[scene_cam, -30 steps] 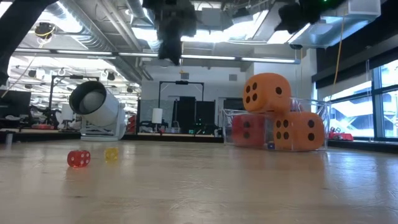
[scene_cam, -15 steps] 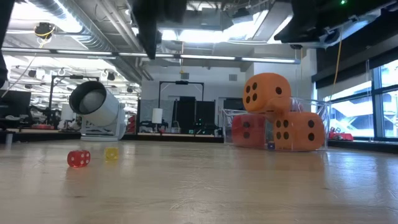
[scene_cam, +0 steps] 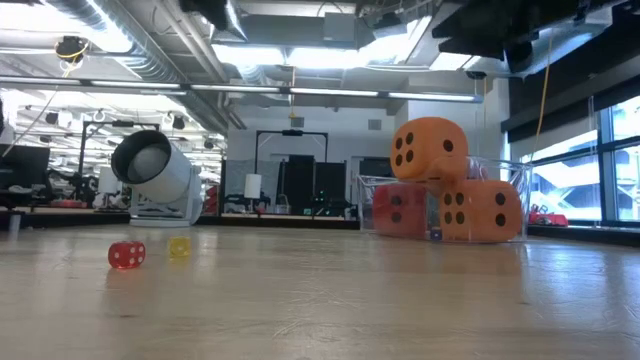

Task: Pick & Place Dice
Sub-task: Put the small yellow die in the bin

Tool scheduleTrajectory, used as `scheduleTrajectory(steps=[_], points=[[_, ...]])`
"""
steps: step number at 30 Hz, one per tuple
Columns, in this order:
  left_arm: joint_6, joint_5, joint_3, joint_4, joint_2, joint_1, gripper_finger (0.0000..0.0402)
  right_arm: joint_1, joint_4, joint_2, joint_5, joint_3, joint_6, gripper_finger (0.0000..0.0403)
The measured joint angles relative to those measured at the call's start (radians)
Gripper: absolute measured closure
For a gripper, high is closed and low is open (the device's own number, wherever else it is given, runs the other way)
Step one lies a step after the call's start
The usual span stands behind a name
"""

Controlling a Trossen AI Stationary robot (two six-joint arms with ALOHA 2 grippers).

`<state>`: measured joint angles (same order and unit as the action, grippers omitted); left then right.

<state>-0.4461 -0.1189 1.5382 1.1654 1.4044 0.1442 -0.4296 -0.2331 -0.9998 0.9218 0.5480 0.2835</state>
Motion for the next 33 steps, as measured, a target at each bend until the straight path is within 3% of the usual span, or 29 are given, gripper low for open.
scheduleTrajectory(steps=[3,9,17,24,33], points=[[-0.088,-0.068,-0.029,-0.015,0.001,0.083,0.0226,-0.014,-0.045,-0.026,-0.025,0.0,0.001,0.0243],[-0.214,-0.111,-0.111,-0.12,0.002,0.211,0.0226,-0.027,-0.119,-0.065,-0.076,0.0,-0.003,0.0243],[-0.282,-0.156,-0.228,-0.312,0.04,0.328,0.0226,-0.027,-0.161,-0.106,-0.104,0.0,0.001,0.0243],[-0.352,-0.236,-0.24,-0.337,0.16,0.353,0.0226,-0.027,-0.16,-0.133,-0.112,0.0,0.001,0.0243],[-0.404,-0.243,-0.24,-0.323,0.315,0.342,0.0226,-0.027,-0.153,-0.14,-0.111,0.0,-0.035,0.0243]])
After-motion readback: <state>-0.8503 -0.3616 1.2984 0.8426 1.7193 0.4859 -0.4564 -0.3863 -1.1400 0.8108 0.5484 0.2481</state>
